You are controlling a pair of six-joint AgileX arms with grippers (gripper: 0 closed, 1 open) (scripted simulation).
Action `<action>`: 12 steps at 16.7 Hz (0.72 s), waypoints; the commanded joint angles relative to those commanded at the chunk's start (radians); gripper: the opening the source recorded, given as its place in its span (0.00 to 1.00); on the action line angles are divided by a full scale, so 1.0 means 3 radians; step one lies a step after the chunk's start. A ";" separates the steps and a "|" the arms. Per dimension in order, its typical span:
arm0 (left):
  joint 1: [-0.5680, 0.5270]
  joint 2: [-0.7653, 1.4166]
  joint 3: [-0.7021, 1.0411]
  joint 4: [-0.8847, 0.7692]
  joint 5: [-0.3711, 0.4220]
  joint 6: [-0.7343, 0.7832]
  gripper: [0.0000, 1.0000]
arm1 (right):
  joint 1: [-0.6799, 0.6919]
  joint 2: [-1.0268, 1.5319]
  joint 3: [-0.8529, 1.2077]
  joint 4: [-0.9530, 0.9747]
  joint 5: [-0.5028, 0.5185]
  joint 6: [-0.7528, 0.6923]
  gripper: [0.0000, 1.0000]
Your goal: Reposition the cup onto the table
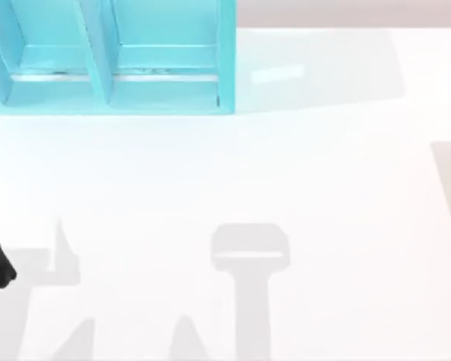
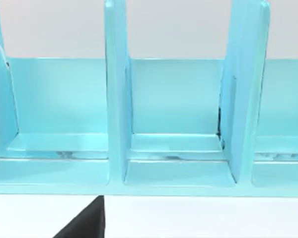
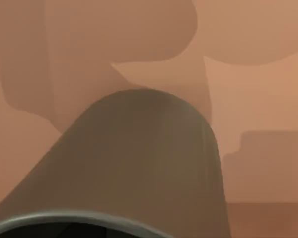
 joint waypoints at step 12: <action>0.0000 0.0000 0.0000 0.0000 0.0000 0.0000 1.00 | 0.0000 0.0000 0.0000 0.0000 0.0000 0.0000 0.02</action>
